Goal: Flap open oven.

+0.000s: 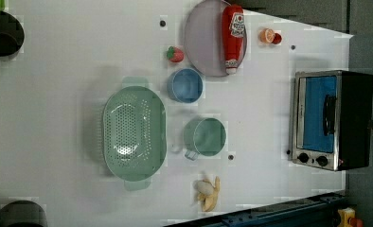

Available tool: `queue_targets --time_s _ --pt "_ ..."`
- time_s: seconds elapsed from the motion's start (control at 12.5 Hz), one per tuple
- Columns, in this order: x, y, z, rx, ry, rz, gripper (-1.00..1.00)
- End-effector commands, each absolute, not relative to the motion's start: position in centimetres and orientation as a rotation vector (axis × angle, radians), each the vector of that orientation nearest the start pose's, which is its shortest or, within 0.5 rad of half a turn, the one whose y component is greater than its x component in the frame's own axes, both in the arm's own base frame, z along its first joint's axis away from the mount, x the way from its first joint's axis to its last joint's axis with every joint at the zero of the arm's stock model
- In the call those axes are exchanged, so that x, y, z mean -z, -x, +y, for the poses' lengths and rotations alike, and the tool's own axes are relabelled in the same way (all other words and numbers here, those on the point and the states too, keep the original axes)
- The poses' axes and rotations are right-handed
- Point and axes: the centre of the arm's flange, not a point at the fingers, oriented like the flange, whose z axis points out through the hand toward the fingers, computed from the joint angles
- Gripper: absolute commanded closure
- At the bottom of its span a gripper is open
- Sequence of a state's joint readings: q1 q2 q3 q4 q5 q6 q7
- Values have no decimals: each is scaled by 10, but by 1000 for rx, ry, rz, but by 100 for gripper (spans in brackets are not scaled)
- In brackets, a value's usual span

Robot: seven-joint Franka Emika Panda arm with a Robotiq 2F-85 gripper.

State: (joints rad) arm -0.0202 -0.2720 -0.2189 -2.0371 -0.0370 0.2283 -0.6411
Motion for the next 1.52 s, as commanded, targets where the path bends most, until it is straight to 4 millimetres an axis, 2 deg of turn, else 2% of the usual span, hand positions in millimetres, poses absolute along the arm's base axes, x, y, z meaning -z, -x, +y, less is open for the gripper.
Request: queue_targets --time_s 0.08,0.24,0.4,0.64,0.8,1.12,1.52 --pt "-536 -467 -172 72 3151 248 65" --pt "-518 -470 -198 58 3158 314 65" --pt "-498 -471 -220 30 3167 305 65" --pt "-456 -473 -243 12 3198 61 65" --pt "-428 -478 -254 65 3228 37 65" --pt "-376 -480 -266 58 3260 62 65" --pt "-334 -487 -269 -13 3279 56 65"
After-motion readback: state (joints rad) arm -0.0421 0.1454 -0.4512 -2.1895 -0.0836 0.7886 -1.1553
